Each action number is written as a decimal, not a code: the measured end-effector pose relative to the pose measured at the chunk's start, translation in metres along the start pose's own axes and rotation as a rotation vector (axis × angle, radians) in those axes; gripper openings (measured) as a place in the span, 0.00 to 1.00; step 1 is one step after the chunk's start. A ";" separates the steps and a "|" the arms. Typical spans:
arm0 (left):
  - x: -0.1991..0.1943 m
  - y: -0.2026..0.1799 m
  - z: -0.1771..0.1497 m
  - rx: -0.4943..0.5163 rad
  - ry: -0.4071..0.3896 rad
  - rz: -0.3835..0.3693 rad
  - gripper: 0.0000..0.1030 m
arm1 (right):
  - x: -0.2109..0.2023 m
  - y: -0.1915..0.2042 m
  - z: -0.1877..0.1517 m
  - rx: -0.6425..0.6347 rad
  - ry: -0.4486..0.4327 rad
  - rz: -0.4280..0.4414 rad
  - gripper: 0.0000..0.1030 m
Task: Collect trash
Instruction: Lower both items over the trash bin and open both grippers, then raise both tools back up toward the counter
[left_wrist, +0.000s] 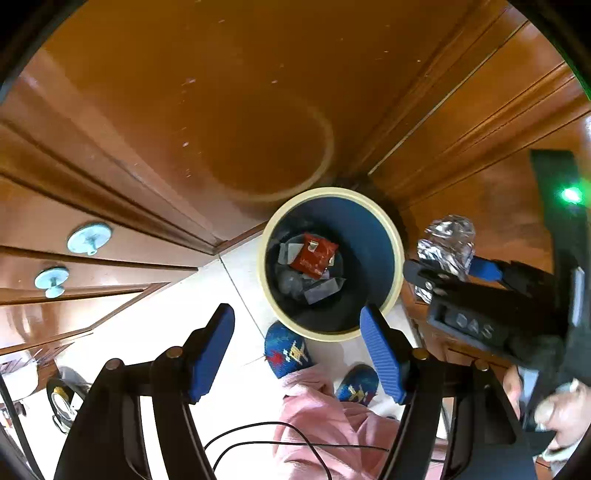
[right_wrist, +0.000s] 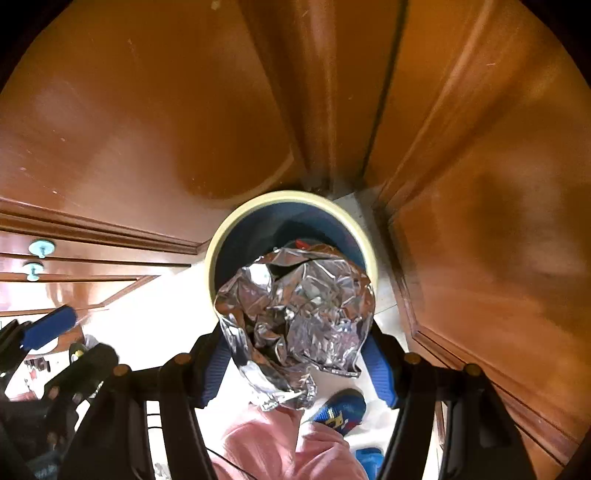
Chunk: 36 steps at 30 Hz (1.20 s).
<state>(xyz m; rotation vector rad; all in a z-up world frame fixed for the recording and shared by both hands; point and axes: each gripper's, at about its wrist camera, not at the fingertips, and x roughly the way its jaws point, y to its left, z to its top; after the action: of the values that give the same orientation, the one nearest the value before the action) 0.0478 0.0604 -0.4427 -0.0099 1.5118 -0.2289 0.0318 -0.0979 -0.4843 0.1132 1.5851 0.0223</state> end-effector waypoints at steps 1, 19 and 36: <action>0.001 0.003 -0.001 -0.001 0.002 0.004 0.67 | 0.004 0.001 0.002 -0.006 0.009 0.005 0.64; -0.033 0.026 -0.012 -0.033 0.009 0.015 0.68 | -0.025 0.017 0.010 -0.017 -0.014 0.039 0.80; -0.243 -0.014 0.001 0.002 -0.204 -0.042 0.72 | -0.247 0.026 -0.004 -0.077 -0.187 0.109 0.80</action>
<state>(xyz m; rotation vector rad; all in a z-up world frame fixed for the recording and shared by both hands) 0.0363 0.0844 -0.2009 -0.0618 1.3089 -0.2556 0.0325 -0.0933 -0.2363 0.1377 1.3886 0.1532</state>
